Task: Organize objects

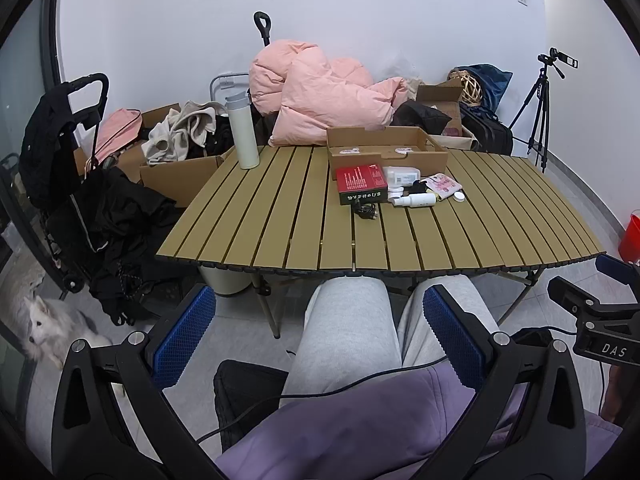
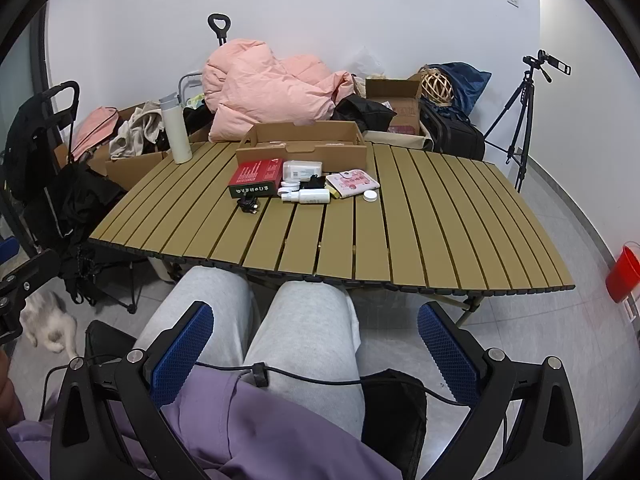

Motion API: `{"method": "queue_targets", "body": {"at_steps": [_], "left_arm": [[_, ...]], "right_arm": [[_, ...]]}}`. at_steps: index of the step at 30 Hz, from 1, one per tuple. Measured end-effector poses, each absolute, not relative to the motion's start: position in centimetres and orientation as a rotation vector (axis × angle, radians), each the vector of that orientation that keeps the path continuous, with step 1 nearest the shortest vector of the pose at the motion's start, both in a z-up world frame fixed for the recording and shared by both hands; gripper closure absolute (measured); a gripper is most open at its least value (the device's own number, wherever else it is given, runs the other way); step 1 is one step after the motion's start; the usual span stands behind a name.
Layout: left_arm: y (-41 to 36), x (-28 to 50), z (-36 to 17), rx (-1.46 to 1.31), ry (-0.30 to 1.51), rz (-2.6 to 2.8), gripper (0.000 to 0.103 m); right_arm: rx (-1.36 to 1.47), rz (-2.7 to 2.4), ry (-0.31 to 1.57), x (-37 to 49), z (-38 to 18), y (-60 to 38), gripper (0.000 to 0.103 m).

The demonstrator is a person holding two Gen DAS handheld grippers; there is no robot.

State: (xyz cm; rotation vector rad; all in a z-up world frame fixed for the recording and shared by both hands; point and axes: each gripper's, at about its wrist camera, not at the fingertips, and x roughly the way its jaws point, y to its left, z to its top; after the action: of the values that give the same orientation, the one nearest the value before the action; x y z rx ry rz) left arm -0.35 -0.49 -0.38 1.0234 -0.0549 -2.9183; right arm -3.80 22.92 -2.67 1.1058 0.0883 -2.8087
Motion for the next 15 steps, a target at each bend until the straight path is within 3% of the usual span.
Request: {"method": "queue_targets", "body": {"at_steps": [15], "left_arm": [[-0.35,-0.31,-0.66,1.029,-0.056,-2.914,0.000]], "right_arm": [[1.095,-2.789,0.101,-3.87,-2.88,22.63,0.000]]}}
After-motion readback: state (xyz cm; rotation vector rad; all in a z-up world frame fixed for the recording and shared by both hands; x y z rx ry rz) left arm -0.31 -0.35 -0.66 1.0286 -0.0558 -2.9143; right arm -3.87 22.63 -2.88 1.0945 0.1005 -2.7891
